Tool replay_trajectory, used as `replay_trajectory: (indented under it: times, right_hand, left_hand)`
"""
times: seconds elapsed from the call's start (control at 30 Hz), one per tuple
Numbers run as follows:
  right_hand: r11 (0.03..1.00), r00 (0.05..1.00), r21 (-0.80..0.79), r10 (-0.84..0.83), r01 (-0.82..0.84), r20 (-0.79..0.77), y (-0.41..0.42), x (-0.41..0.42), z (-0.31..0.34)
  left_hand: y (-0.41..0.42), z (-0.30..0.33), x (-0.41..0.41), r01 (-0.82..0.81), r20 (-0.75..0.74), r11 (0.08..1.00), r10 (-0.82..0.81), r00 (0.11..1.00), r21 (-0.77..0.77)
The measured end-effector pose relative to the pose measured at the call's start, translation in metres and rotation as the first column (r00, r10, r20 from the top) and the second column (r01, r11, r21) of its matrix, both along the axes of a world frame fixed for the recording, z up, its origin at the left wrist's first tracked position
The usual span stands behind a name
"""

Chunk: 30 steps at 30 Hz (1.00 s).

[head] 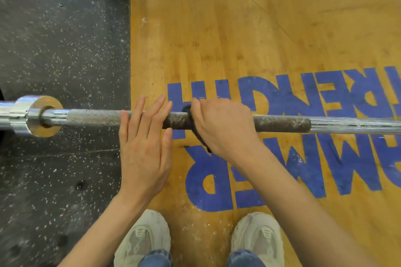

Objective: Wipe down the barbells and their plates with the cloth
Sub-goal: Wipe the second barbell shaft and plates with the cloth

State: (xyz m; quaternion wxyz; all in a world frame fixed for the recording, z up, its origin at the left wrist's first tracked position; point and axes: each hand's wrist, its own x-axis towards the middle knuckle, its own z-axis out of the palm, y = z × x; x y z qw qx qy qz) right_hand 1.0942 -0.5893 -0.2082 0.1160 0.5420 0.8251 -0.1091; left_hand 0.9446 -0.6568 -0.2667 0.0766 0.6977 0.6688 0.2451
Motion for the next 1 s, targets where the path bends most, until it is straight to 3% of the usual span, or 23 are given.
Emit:
replay_trajectory:
  times: [0.1, 0.2, 0.23, 0.3, 0.4, 0.5, 0.6, 0.63, 0.7, 0.77, 0.87, 0.93, 1.0]
  right_hand:
    - [0.993, 0.986, 0.04, -0.115, 0.111, 0.119, -0.006, 0.027, 0.007]
    - [0.994, 0.994, 0.058, -0.097, 0.093, 0.056, -0.011, 0.013, -0.005]
    - [0.986, 0.996, 0.143, -0.091, 0.089, 0.011, -0.015, 0.01, -0.015]
    - [0.941, 0.953, 0.222, -0.205, 0.255, -0.223, -0.045, 0.009, -0.026]
    - [0.923, 0.899, 0.291, -0.112, 0.252, -0.424, -0.102, 0.018, -0.046]
    - [0.907, 0.918, 0.373, -0.034, 0.194, -0.395, -0.097, 0.019, -0.064]
    - [0.864, 0.906, 0.356, -0.224, 0.355, -0.36, -0.056, -0.002, -0.039]
    - [0.893, 0.932, 0.312, -0.244, 0.323, -0.268, -0.04, -0.008, -0.028]
    - [0.967, 0.989, 0.224, -0.097, 0.12, -0.108, -0.02, -0.011, -0.026]
    - [0.971, 0.98, 0.191, -0.117, 0.147, -0.16, -0.028, -0.007, -0.032]
    - [0.889, 0.906, 0.337, -0.17, 0.312, -0.389, -0.079, 0.003, -0.048]
    - [0.9, 0.913, 0.331, -0.148, 0.283, -0.38, -0.078, 0.002, -0.046]
    - [0.949, 0.947, 0.185, -0.207, 0.255, -0.244, -0.04, -0.012, -0.026]
  left_hand:
    - [-0.008, 0.003, -0.002, 0.006, -0.004, 1.0, -0.006, 1.0, -0.008]
    - [-0.007, 0.009, 0.001, 0.03, -0.024, 1.0, -0.03, 0.999, 0.007]
    - [-0.004, 0.01, 0.002, 0.037, -0.034, 0.999, -0.037, 0.999, 0.013]
    - [0.003, 0.01, 0.005, 0.044, -0.065, 0.999, -0.043, 0.997, 0.011]
    - [0.005, 0.004, 0.01, 0.037, -0.152, 0.999, -0.035, 0.988, 0.011]
    - [0.001, 0.001, 0.011, 0.04, -0.184, 0.999, -0.034, 0.982, 0.026]
    - [0.0, 0.001, 0.011, 0.047, -0.192, 0.998, -0.039, 0.981, 0.037]
    - [0.0, 0.001, 0.011, 0.049, -0.192, 0.998, -0.04, 0.981, 0.041]
    - [0.001, 0.001, 0.011, 0.054, -0.188, 0.998, -0.044, 0.981, 0.044]
    - [0.002, 0.0, 0.01, 0.047, -0.171, 0.997, -0.037, 0.985, 0.057]
    - [0.003, -0.001, 0.011, 0.037, -0.166, 0.997, -0.025, 0.986, 0.067]
    - [0.003, -0.002, 0.011, 0.034, -0.172, 0.997, -0.023, 0.985, 0.062]
    - [0.003, -0.002, 0.01, 0.037, -0.166, 0.998, -0.026, 0.986, 0.059]
